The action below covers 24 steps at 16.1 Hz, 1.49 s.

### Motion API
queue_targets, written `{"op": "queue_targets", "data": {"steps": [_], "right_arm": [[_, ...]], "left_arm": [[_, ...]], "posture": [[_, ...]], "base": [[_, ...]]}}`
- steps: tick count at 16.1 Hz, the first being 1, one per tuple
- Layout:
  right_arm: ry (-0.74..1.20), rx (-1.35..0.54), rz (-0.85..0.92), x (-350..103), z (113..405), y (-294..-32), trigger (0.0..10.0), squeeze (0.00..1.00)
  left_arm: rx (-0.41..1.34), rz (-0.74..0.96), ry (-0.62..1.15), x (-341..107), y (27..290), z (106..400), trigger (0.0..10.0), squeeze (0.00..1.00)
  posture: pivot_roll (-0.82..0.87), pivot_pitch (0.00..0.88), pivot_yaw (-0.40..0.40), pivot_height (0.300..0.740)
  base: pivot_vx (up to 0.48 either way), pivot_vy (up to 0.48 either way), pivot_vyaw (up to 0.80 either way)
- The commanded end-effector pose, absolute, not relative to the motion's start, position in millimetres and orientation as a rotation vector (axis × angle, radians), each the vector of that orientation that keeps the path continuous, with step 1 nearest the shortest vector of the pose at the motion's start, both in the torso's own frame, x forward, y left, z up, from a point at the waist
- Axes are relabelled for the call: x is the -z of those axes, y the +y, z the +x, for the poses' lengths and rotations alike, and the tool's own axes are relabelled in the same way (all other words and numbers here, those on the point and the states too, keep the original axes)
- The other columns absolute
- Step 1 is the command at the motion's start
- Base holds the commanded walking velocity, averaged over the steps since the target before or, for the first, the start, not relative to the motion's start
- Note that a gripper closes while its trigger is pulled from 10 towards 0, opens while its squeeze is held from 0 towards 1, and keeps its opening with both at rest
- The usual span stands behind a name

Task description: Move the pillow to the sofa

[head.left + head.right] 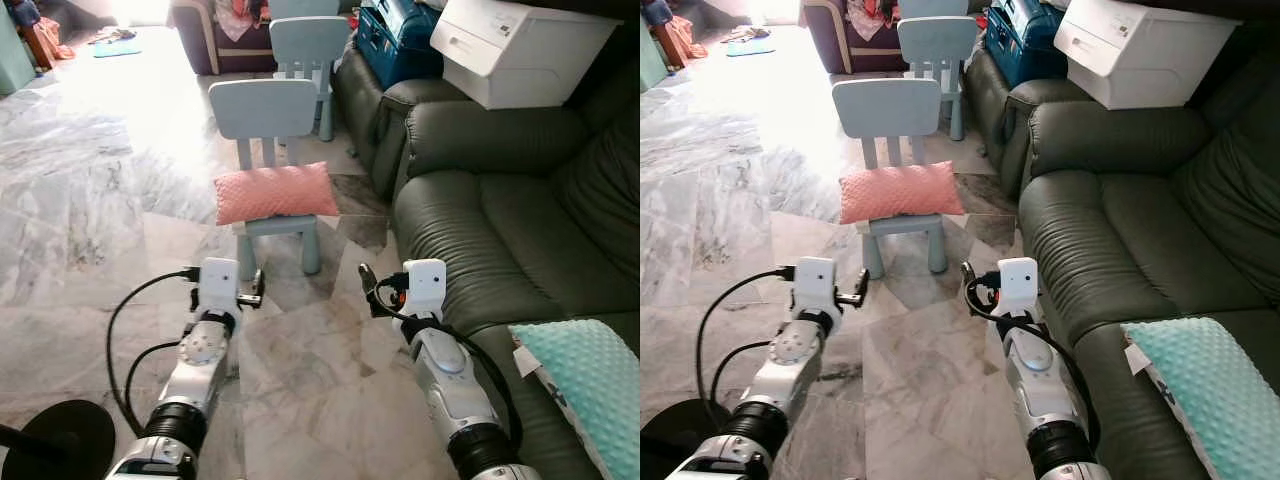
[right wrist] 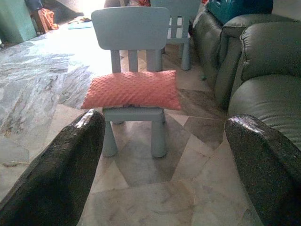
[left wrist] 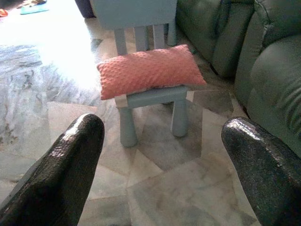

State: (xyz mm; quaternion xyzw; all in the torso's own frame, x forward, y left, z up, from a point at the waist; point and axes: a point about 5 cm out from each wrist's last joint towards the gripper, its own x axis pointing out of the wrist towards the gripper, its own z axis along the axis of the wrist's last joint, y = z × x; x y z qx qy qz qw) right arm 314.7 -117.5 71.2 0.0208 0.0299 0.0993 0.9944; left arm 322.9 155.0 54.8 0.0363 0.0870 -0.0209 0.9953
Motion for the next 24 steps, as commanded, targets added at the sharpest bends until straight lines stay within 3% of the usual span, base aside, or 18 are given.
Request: {"op": "queue_targets", "data": {"steps": [1,4,9,15,17,24], "right_arm": [[0.033,-0.201,0.022,-74.5,314.3,-123.4,10.0,0.0],[-0.007,-0.184,-0.019,-79.3,295.9,-151.5,10.0,0.0],[-0.034,-0.128,0.019,-105.1,250.8,-185.6,10.0,0.0],[0.008,-0.15,0.11,-108.4,243.0,-168.6,10.0,0.0],[0.037,-0.139,0.127,-105.5,243.4,-168.1,10.0,0.0],[0.049,-0.163,0.13,-102.5,247.6,-162.1,10.0,0.0]], "left_arm": [[0.033,0.074,0.122,-60.0,169.6,317.2,10.0,0.0],[0.005,0.1,0.056,-67.3,204.9,284.1,10.0,0.0],[0.036,0.204,0.021,-85.6,221.6,230.2,10.0,0.0],[0.052,0.159,0.061,-88.7,208.9,238.2,10.0,0.0],[0.031,0.047,0.068,-90.3,198.6,241.0,10.0,0.0],[0.088,0.074,0.074,-93.4,191.4,240.6,10.0,0.0]], "posture": [[-0.03,0.074,-0.039,0.74],[-0.03,0.089,-0.044,0.74],[-0.03,0.109,-0.068,0.74],[-0.03,0.094,-0.054,0.74],[-0.03,0.095,-0.058,0.74],[-0.03,0.104,-0.044,0.74]], "base": [[0.0,0.0,0.0],[0.0,0.0,0.0],[0.0,0.0,0.0],[0.0,0.0,0.0],[0.0,0.0,0.0],[0.0,0.0,0.0]]}}
